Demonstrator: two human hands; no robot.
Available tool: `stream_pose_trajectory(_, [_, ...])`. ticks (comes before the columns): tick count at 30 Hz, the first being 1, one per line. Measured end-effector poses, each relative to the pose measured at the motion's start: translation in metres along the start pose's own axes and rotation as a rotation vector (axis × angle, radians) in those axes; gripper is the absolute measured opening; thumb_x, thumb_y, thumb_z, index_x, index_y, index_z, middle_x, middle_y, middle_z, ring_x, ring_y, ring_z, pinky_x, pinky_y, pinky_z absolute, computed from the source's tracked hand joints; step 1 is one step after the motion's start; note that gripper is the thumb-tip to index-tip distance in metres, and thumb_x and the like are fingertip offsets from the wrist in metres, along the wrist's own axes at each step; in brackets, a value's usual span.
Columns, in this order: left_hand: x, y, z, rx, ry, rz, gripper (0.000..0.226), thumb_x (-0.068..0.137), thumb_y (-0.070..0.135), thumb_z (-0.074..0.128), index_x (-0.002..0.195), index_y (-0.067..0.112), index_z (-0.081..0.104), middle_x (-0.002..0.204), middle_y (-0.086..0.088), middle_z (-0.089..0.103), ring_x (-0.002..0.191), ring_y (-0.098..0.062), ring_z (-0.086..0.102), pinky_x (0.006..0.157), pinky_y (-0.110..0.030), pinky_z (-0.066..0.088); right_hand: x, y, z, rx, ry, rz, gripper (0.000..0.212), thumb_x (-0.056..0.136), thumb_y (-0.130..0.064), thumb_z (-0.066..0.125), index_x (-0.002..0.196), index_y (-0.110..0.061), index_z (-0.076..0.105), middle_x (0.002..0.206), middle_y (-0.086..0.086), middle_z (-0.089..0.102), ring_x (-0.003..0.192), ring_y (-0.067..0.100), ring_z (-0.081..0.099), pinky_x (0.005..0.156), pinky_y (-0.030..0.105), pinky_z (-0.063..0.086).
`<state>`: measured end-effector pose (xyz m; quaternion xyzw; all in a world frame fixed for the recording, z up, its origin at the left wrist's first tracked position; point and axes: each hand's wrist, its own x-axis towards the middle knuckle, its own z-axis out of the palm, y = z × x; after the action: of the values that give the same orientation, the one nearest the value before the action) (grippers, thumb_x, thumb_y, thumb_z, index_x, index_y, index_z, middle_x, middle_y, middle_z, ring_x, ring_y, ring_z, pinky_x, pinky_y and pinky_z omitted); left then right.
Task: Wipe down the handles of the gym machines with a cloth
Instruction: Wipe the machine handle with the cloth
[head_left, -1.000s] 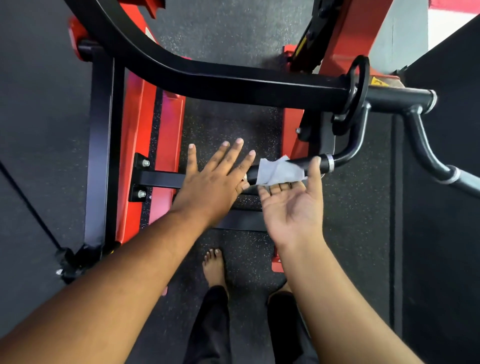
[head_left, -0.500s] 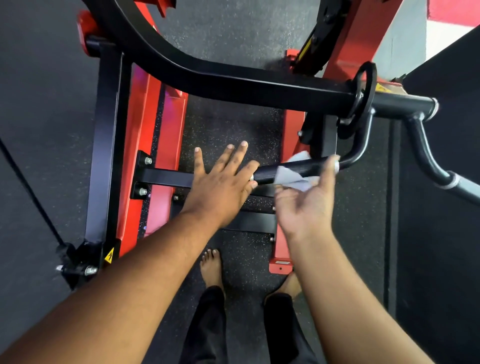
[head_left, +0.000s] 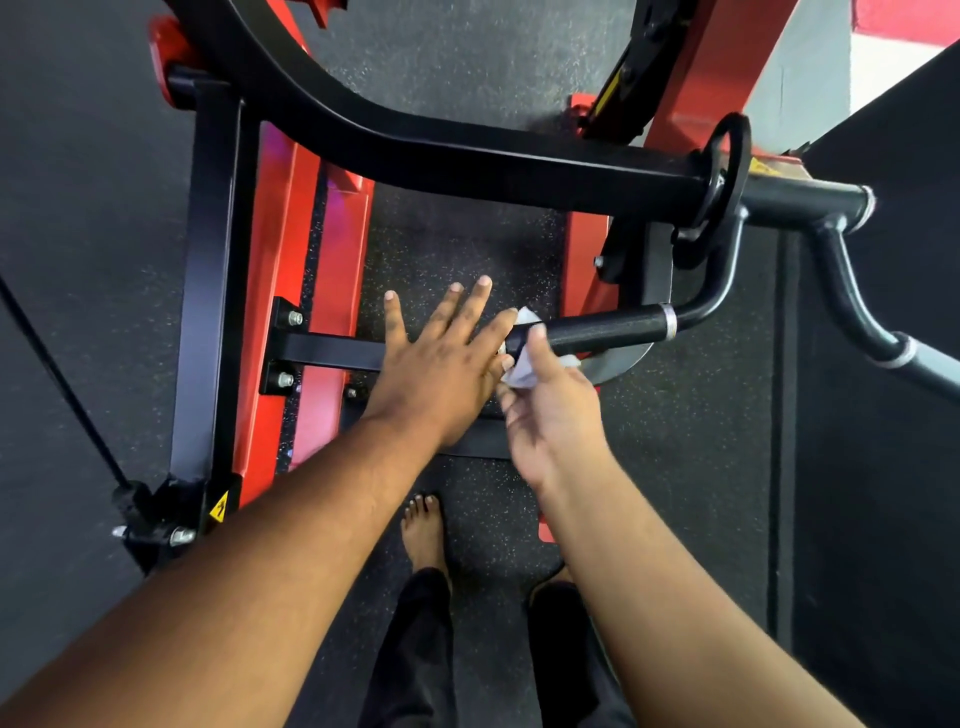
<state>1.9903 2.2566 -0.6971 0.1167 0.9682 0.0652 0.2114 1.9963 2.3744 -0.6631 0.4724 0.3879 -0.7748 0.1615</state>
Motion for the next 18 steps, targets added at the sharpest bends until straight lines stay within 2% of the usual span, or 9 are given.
stream_pose_trajectory(2, [0.001,0.000,0.000,0.006,0.009,0.005,0.059,0.106,0.053,0.010,0.162,0.036,0.008,0.172,0.002,-0.012,0.159,-0.021,-0.002,0.118,-0.073,0.001,-0.004,0.004,-0.007,-0.060,0.041,0.006,0.003,0.103,-0.014,0.061,0.103,-0.016,0.058,0.088,0.005,0.076,0.075,0.014,0.072,0.067,0.024,0.057])
stream_pose_trajectory(6, [0.001,-0.001,0.000,-0.010,0.018,0.015,0.055,0.106,0.053,0.012,0.158,0.036,0.018,0.173,0.001,-0.007,0.159,-0.022,0.001,0.118,-0.075,0.002,-0.025,-0.010,-0.035,-0.171,0.076,-0.175,0.014,0.103,-0.009,0.057,0.092,-0.013,0.065,0.079,0.002,0.072,0.074,0.017,0.069,0.067,0.028,0.058])
stream_pose_trajectory(8, [0.000,-0.003,0.001,-0.037,0.026,0.030,0.053,0.107,0.053,0.012,0.157,0.035,0.020,0.173,0.001,-0.006,0.159,-0.023,0.000,0.117,-0.075,0.001,-0.033,-0.020,-0.050,-0.412,0.095,-0.442,0.015,0.101,-0.015,0.060,0.088,-0.016,0.066,0.078,0.001,0.062,0.075,0.020,0.057,0.074,0.033,0.050])
stream_pose_trajectory(9, [-0.001,-0.003,0.001,-0.056,0.031,0.037,0.053,0.107,0.053,0.012,0.156,0.035,0.020,0.173,0.001,-0.006,0.159,-0.023,0.000,0.117,-0.075,0.001,-0.034,-0.029,-0.055,-0.594,0.111,-0.632,0.013,0.101,-0.016,0.059,0.092,-0.015,0.068,0.082,-0.003,0.063,0.076,0.017,0.057,0.079,0.029,0.048])
stream_pose_trajectory(11, [-0.001,-0.003,0.000,-0.073,0.031,0.036,0.053,0.108,0.052,0.012,0.157,0.035,0.019,0.173,0.001,-0.007,0.159,-0.023,-0.001,0.117,-0.075,0.000,-0.025,-0.046,-0.063,-0.962,0.106,-1.005,0.028,0.100,-0.003,0.054,0.123,-0.011,0.069,0.108,-0.010,0.070,0.095,0.010,0.066,0.094,0.019,0.047])
stream_pose_trajectory(12, [-0.001,-0.003,0.001,-0.060,0.022,0.031,0.054,0.108,0.053,0.011,0.159,0.036,0.016,0.172,0.001,-0.009,0.159,-0.023,-0.002,0.118,-0.074,0.000,-0.012,-0.055,-0.066,-1.159,0.060,-1.141,0.046,0.096,0.007,0.051,0.137,-0.011,0.062,0.131,-0.007,0.066,0.117,0.013,0.063,0.109,0.026,0.043])
stream_pose_trajectory(14, [0.000,-0.003,0.004,-0.026,0.015,0.017,0.055,0.107,0.052,0.011,0.160,0.037,0.012,0.172,0.002,-0.011,0.159,-0.023,-0.001,0.118,-0.074,0.001,0.019,-0.062,-0.068,-1.586,-0.018,-1.258,0.067,0.087,0.015,0.051,0.148,-0.010,0.051,0.155,0.006,0.048,0.149,0.027,0.036,0.126,0.049,0.020])
stream_pose_trajectory(16, [0.001,-0.003,0.005,-0.019,0.033,0.019,0.057,0.107,0.053,0.010,0.161,0.035,0.014,0.172,0.000,-0.008,0.159,-0.024,0.003,0.118,-0.075,0.003,0.038,-0.052,-0.071,-1.884,-0.011,-1.271,0.065,0.091,0.005,0.054,0.153,-0.008,0.041,0.160,0.012,0.040,0.155,0.032,0.020,0.125,0.059,0.007])
stream_pose_trajectory(18, [0.001,-0.003,0.005,-0.009,0.029,0.019,0.058,0.106,0.054,0.009,0.161,0.034,0.013,0.172,0.000,-0.008,0.159,-0.024,0.003,0.117,-0.075,0.004,0.042,-0.033,-0.071,-2.061,-0.056,-1.293,0.059,0.104,-0.021,0.048,0.159,-0.007,0.029,0.164,0.014,0.029,0.157,0.033,0.010,0.124,0.062,0.007])
